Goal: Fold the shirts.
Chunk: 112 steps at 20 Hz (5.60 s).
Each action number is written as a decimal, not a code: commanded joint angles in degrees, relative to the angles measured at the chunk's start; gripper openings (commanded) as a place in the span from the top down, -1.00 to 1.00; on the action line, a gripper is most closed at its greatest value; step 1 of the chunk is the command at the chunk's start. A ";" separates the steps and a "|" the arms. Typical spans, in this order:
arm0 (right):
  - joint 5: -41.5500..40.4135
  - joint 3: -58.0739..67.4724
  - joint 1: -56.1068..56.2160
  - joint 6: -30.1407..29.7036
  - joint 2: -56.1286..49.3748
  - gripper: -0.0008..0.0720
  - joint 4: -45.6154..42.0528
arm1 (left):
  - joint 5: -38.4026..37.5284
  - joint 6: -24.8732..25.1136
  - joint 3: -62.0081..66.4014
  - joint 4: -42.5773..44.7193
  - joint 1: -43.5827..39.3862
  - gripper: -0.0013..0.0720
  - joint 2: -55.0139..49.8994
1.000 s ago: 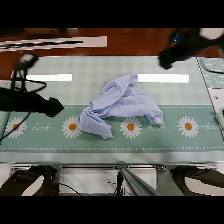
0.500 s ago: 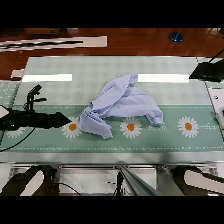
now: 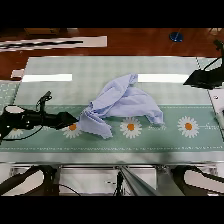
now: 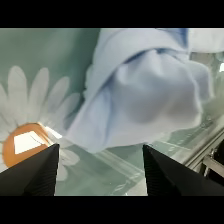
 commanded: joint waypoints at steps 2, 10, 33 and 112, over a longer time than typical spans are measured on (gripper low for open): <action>-0.61 -0.35 -0.09 -0.31 0.02 -0.46 0.37 | 3.28 2.03 0.35 -2.69 -1.20 -0.70 -4.83; -0.31 -0.35 -0.09 -0.28 0.04 -0.45 1.14 | 6.32 -0.42 9.20 -2.69 -13.16 -0.69 -11.34; -9.90 -30.10 -2.82 -9.81 0.02 -0.65 17.16 | -11.19 -0.20 15.89 -2.73 -13.05 0.89 -14.34; -1.31 3.69 16.26 5.11 6.64 -0.36 -26.05 | 17.27 -7.02 10.32 -10.21 -7.32 0.77 1.75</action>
